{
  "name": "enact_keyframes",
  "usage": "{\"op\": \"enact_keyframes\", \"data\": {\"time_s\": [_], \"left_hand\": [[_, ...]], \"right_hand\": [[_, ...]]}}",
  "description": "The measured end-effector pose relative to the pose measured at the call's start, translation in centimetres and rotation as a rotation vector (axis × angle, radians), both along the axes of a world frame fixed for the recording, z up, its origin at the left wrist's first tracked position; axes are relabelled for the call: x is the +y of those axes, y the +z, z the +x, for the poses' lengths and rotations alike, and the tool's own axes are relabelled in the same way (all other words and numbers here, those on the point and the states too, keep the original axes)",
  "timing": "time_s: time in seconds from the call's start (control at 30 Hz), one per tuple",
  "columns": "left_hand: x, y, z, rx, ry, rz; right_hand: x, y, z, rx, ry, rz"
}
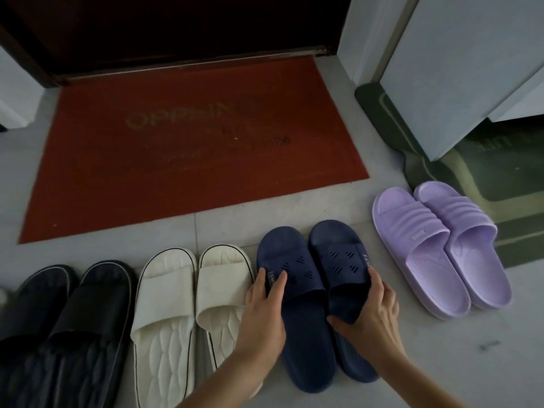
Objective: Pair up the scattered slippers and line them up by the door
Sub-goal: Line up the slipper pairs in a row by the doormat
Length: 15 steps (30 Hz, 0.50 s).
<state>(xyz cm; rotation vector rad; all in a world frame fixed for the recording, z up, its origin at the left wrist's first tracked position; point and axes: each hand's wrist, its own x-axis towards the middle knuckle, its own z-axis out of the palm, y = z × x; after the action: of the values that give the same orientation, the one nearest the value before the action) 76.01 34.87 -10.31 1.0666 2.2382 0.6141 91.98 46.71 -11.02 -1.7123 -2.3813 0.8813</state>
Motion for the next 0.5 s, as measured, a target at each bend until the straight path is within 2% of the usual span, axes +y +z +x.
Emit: {"op": "enact_keyframes", "data": {"time_s": [0.17,0.4,0.5], "left_hand": [[0.5,0.6,0.0,0.038,-0.064,-0.111],[1.0,2.5,-0.2,-0.029,-0.1,-0.196],[1.0,2.9,-0.5,-0.031,-0.133,-0.217]], "right_hand": [[-0.4,0.9,-0.3,0.005,-0.075,0.006],[-0.4,2.9,-2.0,0.013,-0.12,-0.094],[-0.6,2.8,-1.9,0.017,-0.108,-0.077]]}}
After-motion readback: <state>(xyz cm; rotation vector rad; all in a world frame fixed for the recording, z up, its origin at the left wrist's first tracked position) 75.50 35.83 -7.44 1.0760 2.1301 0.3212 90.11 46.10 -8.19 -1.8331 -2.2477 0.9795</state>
